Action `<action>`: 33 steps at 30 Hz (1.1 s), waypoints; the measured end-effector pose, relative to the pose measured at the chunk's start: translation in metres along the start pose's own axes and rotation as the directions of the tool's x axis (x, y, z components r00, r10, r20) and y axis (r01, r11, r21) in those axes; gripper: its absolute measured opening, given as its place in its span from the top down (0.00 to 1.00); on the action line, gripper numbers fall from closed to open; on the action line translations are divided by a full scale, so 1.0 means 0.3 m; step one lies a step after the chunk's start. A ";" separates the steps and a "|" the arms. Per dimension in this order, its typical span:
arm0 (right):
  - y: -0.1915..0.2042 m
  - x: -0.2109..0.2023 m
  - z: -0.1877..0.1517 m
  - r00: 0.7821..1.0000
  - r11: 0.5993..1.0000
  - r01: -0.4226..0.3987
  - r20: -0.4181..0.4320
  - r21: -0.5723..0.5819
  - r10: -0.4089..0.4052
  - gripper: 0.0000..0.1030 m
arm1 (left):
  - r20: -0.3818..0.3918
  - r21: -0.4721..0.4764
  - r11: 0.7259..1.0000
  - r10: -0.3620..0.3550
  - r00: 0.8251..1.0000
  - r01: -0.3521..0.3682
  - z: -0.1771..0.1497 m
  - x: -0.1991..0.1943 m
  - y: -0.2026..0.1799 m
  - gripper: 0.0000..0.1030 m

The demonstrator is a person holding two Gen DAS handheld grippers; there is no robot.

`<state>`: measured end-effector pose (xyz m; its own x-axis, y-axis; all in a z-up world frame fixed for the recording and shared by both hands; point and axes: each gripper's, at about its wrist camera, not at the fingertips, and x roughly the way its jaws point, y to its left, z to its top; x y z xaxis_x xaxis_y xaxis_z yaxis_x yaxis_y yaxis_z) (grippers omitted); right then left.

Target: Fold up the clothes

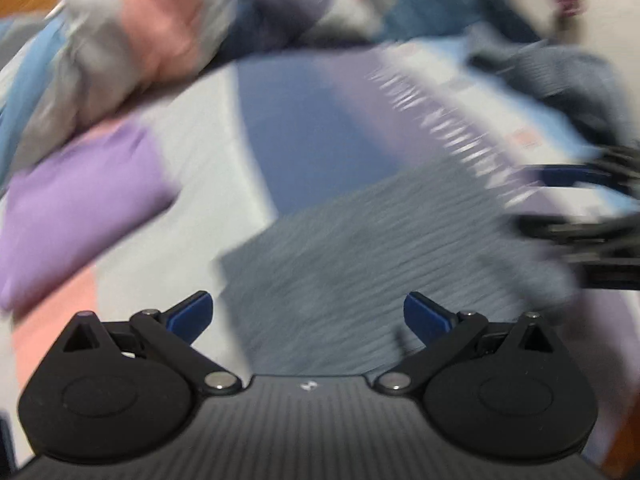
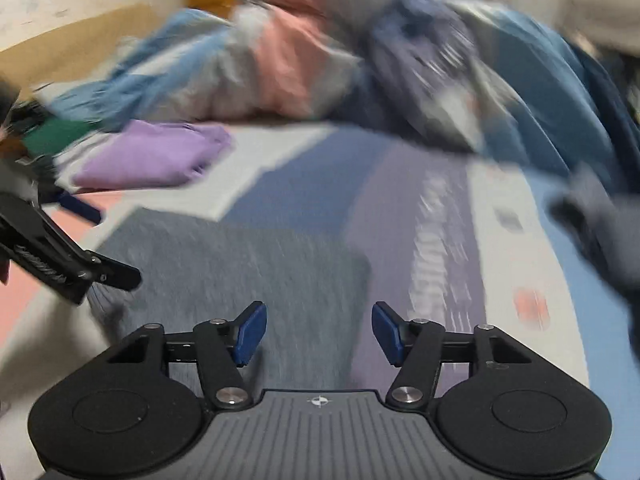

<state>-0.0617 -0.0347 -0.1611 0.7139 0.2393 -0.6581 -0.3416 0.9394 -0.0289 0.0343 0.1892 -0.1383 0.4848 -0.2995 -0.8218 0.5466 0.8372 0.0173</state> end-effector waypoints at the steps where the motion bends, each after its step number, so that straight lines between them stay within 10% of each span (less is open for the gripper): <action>1: -0.003 0.030 0.015 0.999 0.997 -0.037 -0.002 -0.061 0.037 0.43 | 0.007 0.039 0.998 -0.052 0.999 0.052 0.016 -0.011 -0.021 0.00; 4: -0.030 0.131 0.046 0.982 0.959 -0.190 -0.063 -0.211 0.180 0.44 | -0.061 0.221 0.954 -0.192 0.979 0.201 0.054 0.014 -0.090 0.00; 11: -0.064 0.307 0.029 0.909 0.876 -0.396 -0.249 -0.276 0.333 0.16 | -0.223 0.377 0.902 -0.131 0.966 0.209 0.021 0.212 -0.090 0.00; 17: -0.051 0.225 0.070 0.926 0.875 -0.372 -0.185 -0.310 0.328 0.32 | -0.195 0.360 0.907 -0.156 0.968 0.218 0.046 0.156 -0.101 0.00; 21: -0.049 0.236 0.031 0.911 0.863 -0.400 -0.238 -0.309 0.337 0.27 | -0.281 0.297 0.905 -0.221 0.934 0.304 0.039 0.177 -0.063 0.00; 27: -0.054 0.241 0.028 0.914 0.883 -0.380 -0.260 -0.277 0.311 0.21 | -0.272 0.376 0.893 -0.149 0.951 0.248 0.021 0.218 -0.098 0.00; 33: -0.040 0.144 0.069 0.939 0.929 -0.292 -0.253 -0.229 0.233 0.26 | -0.247 0.303 0.936 -0.101 0.964 0.176 0.050 0.151 -0.111 0.00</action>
<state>-0.0142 -0.0307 -0.1735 0.4362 0.3817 -0.8149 -0.6658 0.7461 -0.0069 0.0483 0.1409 -0.1675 0.2435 -0.2608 -0.9342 0.8043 0.5926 0.0442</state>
